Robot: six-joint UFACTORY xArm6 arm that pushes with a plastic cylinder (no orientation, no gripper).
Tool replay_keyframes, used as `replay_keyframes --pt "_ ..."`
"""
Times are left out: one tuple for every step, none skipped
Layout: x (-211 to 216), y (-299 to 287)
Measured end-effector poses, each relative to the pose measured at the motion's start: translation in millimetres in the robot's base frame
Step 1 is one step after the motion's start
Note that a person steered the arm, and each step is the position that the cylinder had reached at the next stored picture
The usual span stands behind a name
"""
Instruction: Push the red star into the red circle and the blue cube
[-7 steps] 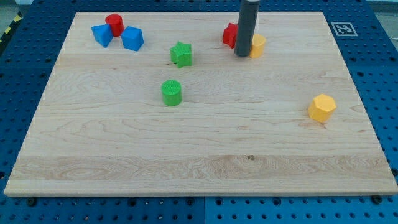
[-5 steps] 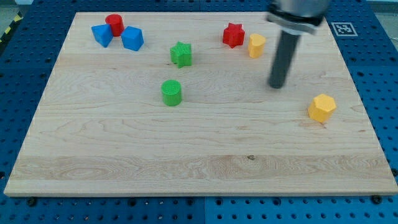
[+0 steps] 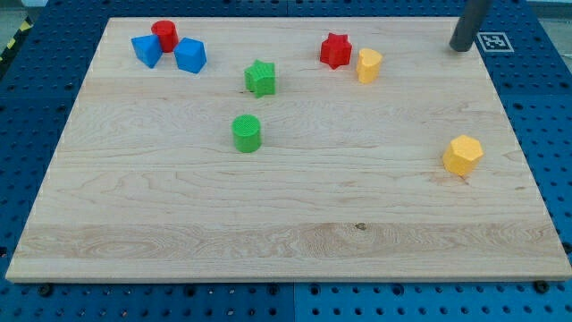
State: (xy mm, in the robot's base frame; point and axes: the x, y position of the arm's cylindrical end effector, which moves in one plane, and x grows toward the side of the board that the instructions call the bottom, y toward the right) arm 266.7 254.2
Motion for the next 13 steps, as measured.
replay_keyframes --pt "2 -29" --pt "8 -61" --pt "12 -86" --pt "22 -94" --pt "27 -98" --pt "18 -152" --pt "1 -220" --pt "1 -233" --pt "11 -207" --pt "28 -212" --pt "18 -251" --pt "-19 -306" --pt "-20 -302"
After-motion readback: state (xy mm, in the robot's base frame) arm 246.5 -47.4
